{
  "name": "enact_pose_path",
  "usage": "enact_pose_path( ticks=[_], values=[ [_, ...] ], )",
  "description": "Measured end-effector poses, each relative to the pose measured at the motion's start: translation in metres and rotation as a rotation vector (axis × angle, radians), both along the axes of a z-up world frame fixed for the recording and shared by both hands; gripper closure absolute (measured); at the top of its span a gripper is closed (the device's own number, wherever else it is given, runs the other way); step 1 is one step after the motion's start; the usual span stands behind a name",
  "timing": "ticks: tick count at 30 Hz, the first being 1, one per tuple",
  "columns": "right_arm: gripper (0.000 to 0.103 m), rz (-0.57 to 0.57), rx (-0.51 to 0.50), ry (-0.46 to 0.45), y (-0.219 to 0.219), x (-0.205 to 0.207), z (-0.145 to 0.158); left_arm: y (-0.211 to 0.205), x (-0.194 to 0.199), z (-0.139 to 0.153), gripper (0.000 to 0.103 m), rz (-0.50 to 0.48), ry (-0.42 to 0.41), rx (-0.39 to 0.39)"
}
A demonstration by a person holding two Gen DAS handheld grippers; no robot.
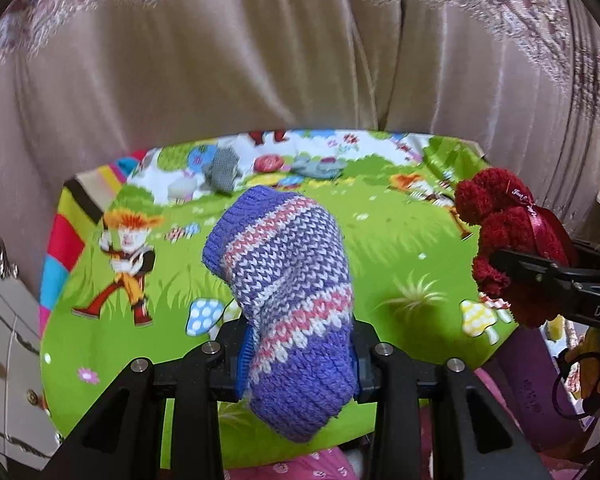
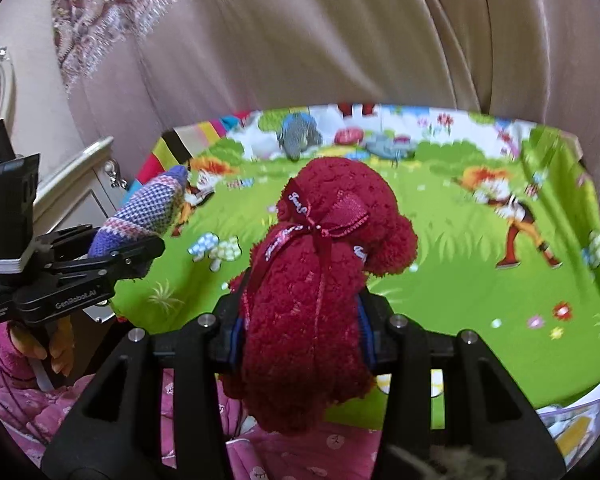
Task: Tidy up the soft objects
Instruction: 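Carry the red toy and sock to the purple box and open both tools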
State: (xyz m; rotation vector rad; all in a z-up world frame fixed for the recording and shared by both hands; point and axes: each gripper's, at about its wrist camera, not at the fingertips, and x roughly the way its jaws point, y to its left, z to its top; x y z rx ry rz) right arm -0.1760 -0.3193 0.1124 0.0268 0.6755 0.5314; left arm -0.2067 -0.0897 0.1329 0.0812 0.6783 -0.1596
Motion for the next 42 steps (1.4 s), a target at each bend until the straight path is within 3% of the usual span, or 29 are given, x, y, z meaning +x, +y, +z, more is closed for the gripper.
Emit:
enact_pose_path(
  ticks=[10,20,29,34,42],
  values=[
    [0.055,-0.018,-0.047,-0.173,-0.028,-0.048,0.05,-0.051,-0.016,0.045,0.066,-0.13,-0.105,0.021],
    [0.055,-0.093,-0.012,-0.293,-0.071,-0.089,0.076,-0.108,-0.024,0.057,0.066,-0.268,-0.137,0.042],
    [0.054,-0.232,-0.009,-0.342,-0.121,-0.117,0.087,-0.157,-0.039,0.069,0.066,-0.388,-0.191,0.082],
    [0.054,-0.32,-0.059,-0.36,-0.153,-0.141,0.091,-0.196,-0.058,0.078,0.065,-0.496,-0.23,0.084],
    [0.053,-0.481,-0.168,-0.284,-0.202,-0.168,0.077,-0.269,-0.08,0.065,0.065,-0.72,-0.175,0.099]
  ],
)
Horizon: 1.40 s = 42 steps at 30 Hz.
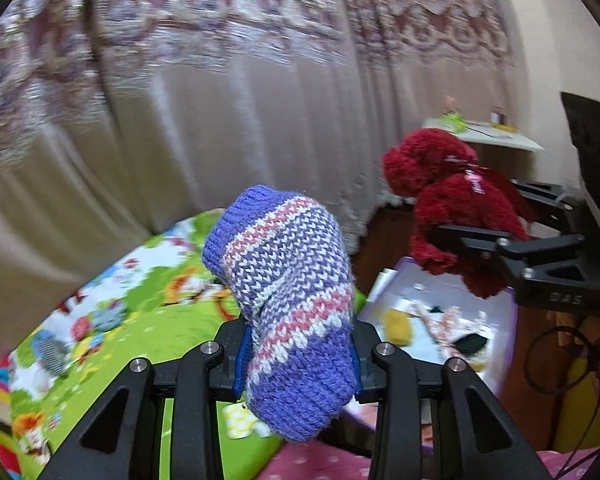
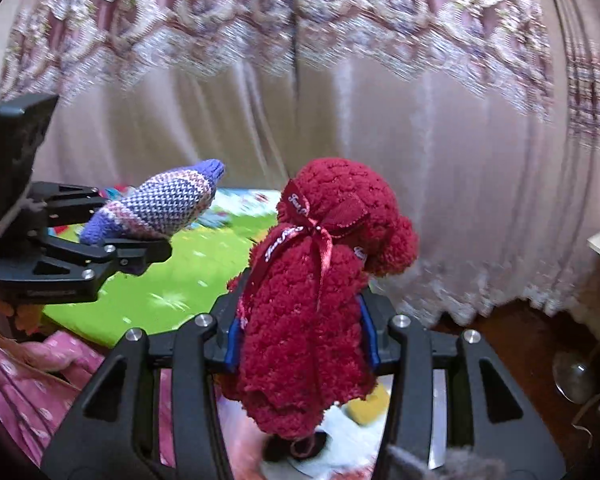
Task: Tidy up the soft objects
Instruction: 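Carry the red toy and sock to the purple box and open both tools, then move both tools back over the items on the mat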
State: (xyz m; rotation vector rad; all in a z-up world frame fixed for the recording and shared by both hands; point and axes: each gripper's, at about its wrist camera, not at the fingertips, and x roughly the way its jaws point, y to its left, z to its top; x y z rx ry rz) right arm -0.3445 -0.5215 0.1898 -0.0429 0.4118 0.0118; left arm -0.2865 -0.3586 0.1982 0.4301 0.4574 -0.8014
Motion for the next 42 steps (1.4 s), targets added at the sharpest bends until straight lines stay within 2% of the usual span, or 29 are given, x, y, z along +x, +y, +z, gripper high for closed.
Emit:
enact_pose_path(
  ticks=[6,8,10,11,12,15,17,20,22,26,28,30,33,38,42],
  values=[
    [0.053,-0.108,-0.021,0.058,-0.032,-0.009,-0.008,-0.036,-0.013,-0.015,0.065,-0.095,0.044,0.035],
    [0.052,-0.126,-0.021,0.076,-0.039,-0.008,-0.012,-0.045,-0.016,-0.017,0.062,-0.122,0.066,0.029],
    [0.042,-0.123,-0.012,0.115,-0.046,-0.005,-0.017,-0.052,-0.014,-0.021,0.054,-0.175,0.125,-0.005],
    [0.031,-0.12,-0.015,0.155,-0.048,-0.002,-0.023,-0.056,-0.011,-0.026,0.037,-0.212,0.178,-0.021],
    [0.023,-0.138,-0.038,0.197,-0.05,0.002,-0.03,-0.058,-0.008,-0.031,0.022,-0.233,0.224,-0.024],
    [0.022,-0.232,-0.116,0.284,-0.057,0.006,-0.046,-0.052,0.002,-0.04,0.021,-0.189,0.269,-0.029],
    [0.021,-0.26,-0.095,0.288,-0.066,0.003,-0.046,-0.039,0.011,-0.04,0.02,-0.153,0.265,-0.039],
    [0.016,-0.284,-0.036,0.235,-0.077,-0.005,-0.035,-0.008,0.033,-0.042,0.018,-0.045,0.224,-0.057],
    [0.014,-0.282,0.022,0.199,-0.08,-0.004,-0.026,0.023,0.058,-0.046,0.017,0.078,0.209,-0.064],
    [0.014,-0.201,0.095,0.18,-0.059,0.015,-0.025,0.1,0.108,-0.068,0.016,0.313,0.214,-0.062],
    [0.014,-0.108,0.113,0.219,-0.035,0.036,-0.031,0.144,0.133,-0.085,0.016,0.441,0.214,-0.029],
    [0.014,-0.02,0.064,0.263,0.001,0.059,-0.039,0.187,0.157,-0.102,0.016,0.572,0.227,0.002],
    [0.014,0.13,0.008,0.33,0.058,0.095,-0.056,0.267,0.19,-0.119,0.016,0.769,0.263,-0.019],
    [0.013,0.332,-0.061,0.425,0.145,0.158,-0.092,0.349,0.226,-0.135,0.016,0.977,0.271,-0.056],
    [0.013,0.423,-0.046,0.509,0.192,0.217,-0.126,0.387,0.251,-0.151,0.016,1.055,0.278,-0.084]
  ],
)
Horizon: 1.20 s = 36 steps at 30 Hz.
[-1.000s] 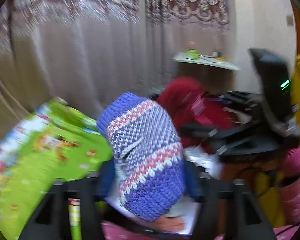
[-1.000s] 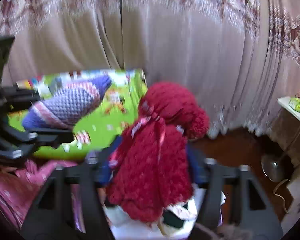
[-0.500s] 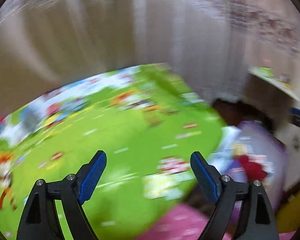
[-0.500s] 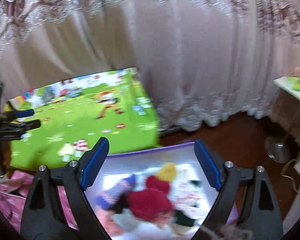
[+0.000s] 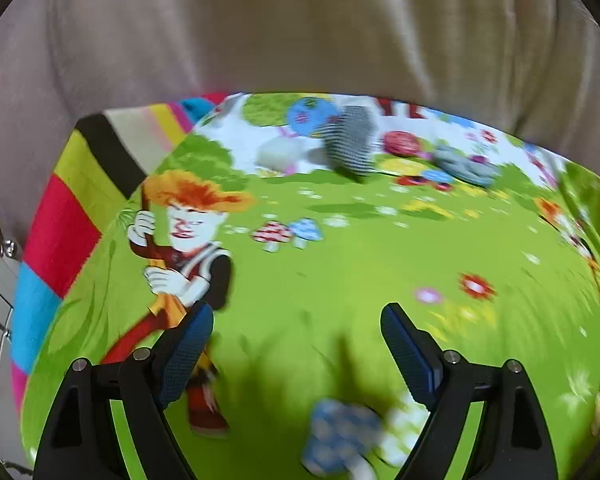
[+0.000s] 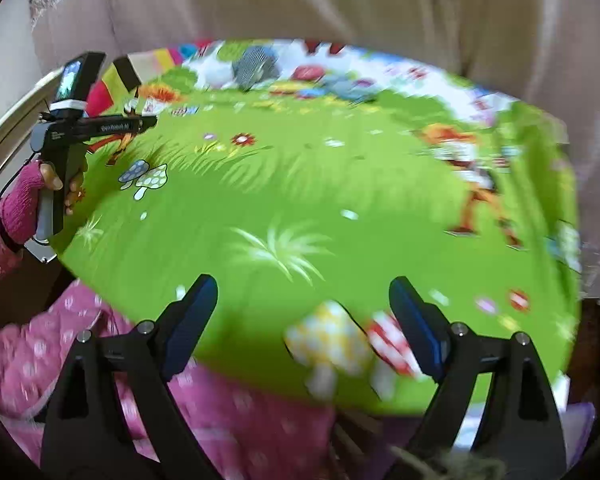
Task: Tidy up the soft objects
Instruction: 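Move both tools back over the items on the mat, then grasp the light-blue pig plush with the right tool while the left tool grasps the houndstooth cloth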
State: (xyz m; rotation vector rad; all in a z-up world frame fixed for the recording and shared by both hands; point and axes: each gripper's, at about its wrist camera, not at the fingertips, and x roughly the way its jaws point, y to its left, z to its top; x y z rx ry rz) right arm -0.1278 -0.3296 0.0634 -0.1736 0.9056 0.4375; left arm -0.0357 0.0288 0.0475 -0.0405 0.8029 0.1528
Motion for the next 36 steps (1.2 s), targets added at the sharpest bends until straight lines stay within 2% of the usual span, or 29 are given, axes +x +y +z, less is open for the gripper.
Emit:
enact_pose_path(
  ticks=[3,6,10,15,17,21,25,27,29,30,32,36],
  values=[
    [0.013,0.006,0.031,0.049,0.027,0.052,-0.017,0.012,0.017,-0.012,0.016,-0.002,-0.003,-0.02],
    [0.013,-0.03,0.055,0.061,0.043,0.102,-0.025,0.017,0.029,-0.019,0.016,-0.006,-0.006,-0.02],
    [0.013,-0.085,0.062,0.072,0.055,0.168,-0.034,0.032,0.039,-0.03,0.016,-0.001,0.051,-0.136],
    [0.013,-0.112,0.059,0.092,0.059,0.261,-0.042,0.049,0.035,-0.033,0.015,0.05,0.039,-0.228],
    [0.013,-0.141,0.104,0.091,0.052,0.296,-0.042,0.048,0.035,-0.033,0.014,0.044,0.039,-0.233],
    [0.013,-0.242,0.308,0.133,0.025,0.366,-0.043,0.045,0.038,-0.033,0.013,0.046,0.048,-0.212],
    [0.012,-0.302,0.368,0.154,0.02,0.42,-0.047,0.042,0.041,-0.034,0.013,0.08,0.06,-0.167],
    [0.011,-0.284,0.382,0.178,0.026,0.444,-0.053,0.046,0.04,-0.034,0.013,0.095,0.054,-0.176],
    [0.011,-0.248,0.344,0.213,0.04,0.465,-0.064,0.051,0.039,-0.034,0.013,0.109,0.042,-0.199],
    [0.008,-0.227,0.329,0.226,0.044,0.47,-0.069,0.053,0.038,-0.034,0.013,0.118,0.038,-0.207],
    [0.005,-0.148,0.3,0.197,0.058,0.47,-0.07,0.056,0.038,-0.034,0.013,0.131,0.032,-0.217],
    [0.004,0.079,0.277,0.204,0.083,0.445,-0.072,0.054,0.039,-0.034,0.013,0.134,0.038,-0.203]
  ],
)
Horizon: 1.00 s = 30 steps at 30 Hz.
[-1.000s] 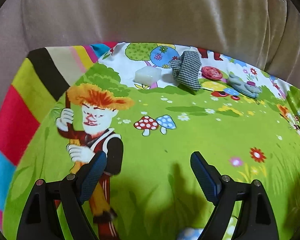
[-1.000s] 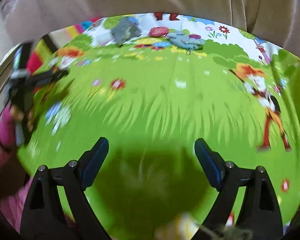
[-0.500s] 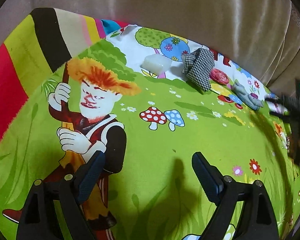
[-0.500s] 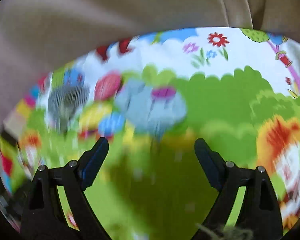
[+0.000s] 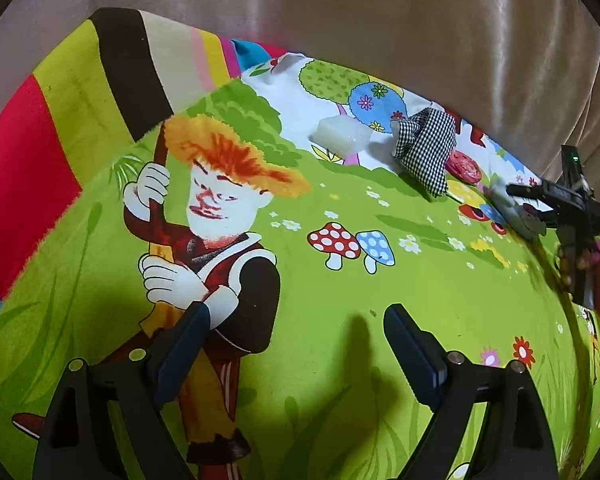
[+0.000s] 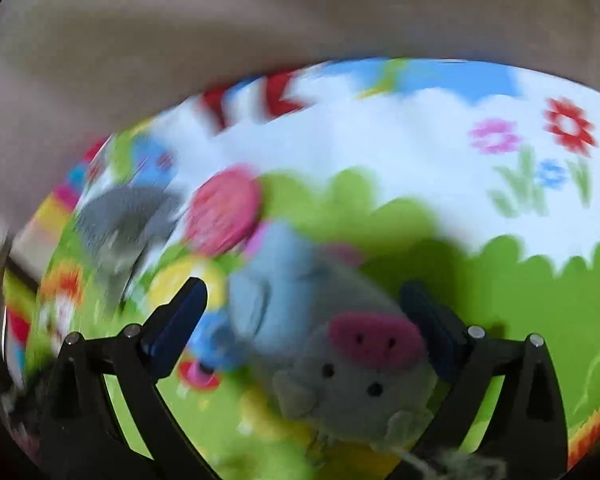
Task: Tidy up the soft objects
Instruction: 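Grasp the light-blue pig plush with the right tool while the left tool grasps the houndstooth cloth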
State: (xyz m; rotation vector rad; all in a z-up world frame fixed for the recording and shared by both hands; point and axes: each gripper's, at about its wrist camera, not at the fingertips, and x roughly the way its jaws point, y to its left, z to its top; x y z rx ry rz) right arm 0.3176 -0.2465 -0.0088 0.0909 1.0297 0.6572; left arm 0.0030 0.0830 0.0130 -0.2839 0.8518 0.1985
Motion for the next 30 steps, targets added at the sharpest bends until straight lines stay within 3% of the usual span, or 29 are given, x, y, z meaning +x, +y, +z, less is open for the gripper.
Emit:
enact_pose_path(
  ticks=[2,5,7,8,9,13,22,26,30],
  values=[
    [0.004,0.093,-0.04,-0.027,0.011,-0.022,0.0,-0.001,0.0,0.0,0.013,0.0,0.003,0.007],
    [0.004,0.162,-0.216,-0.128,0.028,-0.047,-0.005,-0.002,0.0,0.0,0.013,0.001,0.006,0.009],
    [0.009,0.187,-0.305,-0.2,0.039,-0.058,-0.01,-0.002,0.001,-0.001,0.013,0.001,0.009,0.014],
    [0.031,0.166,-0.288,-0.192,0.038,-0.059,-0.008,-0.002,0.001,-0.001,0.013,0.001,0.01,0.015],
    [0.046,0.129,-0.299,-0.209,0.037,-0.061,-0.005,-0.002,0.001,-0.001,0.013,0.001,0.011,0.017],
    [0.049,0.097,-0.34,-0.276,0.04,-0.102,0.007,-0.006,0.003,-0.002,0.013,0.0,0.026,0.041],
    [0.049,0.078,-0.236,-0.274,0.027,-0.258,0.02,-0.008,0.005,-0.002,0.009,-0.037,0.037,0.048],
    [0.049,0.032,-0.277,-0.27,0.021,-0.283,0.011,-0.016,0.008,-0.003,0.004,-0.081,0.062,0.071],
    [0.049,-0.048,-0.229,-0.237,-0.001,-0.286,0.009,-0.03,0.023,-0.004,0.0,-0.137,0.122,0.107]
  ],
)
